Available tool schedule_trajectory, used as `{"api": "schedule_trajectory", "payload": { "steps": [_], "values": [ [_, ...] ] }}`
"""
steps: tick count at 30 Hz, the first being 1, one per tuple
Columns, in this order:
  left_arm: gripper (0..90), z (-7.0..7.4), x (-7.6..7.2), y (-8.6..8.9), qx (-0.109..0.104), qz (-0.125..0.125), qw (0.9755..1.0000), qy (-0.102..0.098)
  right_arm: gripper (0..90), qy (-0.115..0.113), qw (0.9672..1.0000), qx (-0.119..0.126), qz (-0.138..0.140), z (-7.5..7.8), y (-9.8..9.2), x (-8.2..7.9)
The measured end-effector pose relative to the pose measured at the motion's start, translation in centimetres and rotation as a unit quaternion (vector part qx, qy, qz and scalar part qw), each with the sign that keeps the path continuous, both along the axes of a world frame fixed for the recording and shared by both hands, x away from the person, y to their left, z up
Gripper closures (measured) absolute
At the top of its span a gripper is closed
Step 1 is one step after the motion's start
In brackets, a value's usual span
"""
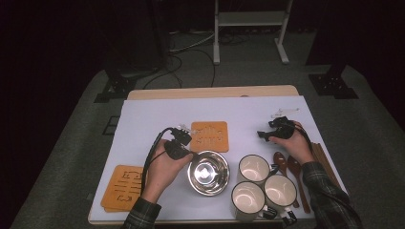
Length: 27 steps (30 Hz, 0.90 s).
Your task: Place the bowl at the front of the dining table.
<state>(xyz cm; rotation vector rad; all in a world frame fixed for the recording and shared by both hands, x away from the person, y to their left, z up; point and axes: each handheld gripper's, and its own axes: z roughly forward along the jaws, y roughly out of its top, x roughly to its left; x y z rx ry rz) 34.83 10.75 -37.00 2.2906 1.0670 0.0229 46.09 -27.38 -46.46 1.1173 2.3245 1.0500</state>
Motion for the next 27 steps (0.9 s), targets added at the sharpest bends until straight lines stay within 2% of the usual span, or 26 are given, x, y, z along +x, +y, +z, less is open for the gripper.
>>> {"api": "schedule_trajectory", "payload": {
  "steps": [27],
  "values": [
    [84.2,1.5,2.5,0.4,-0.009,0.021,0.9997,-0.010,24.8,0.002,1.0000,0.001,0.000,0.0,0.0,0.0]
  ]
}}
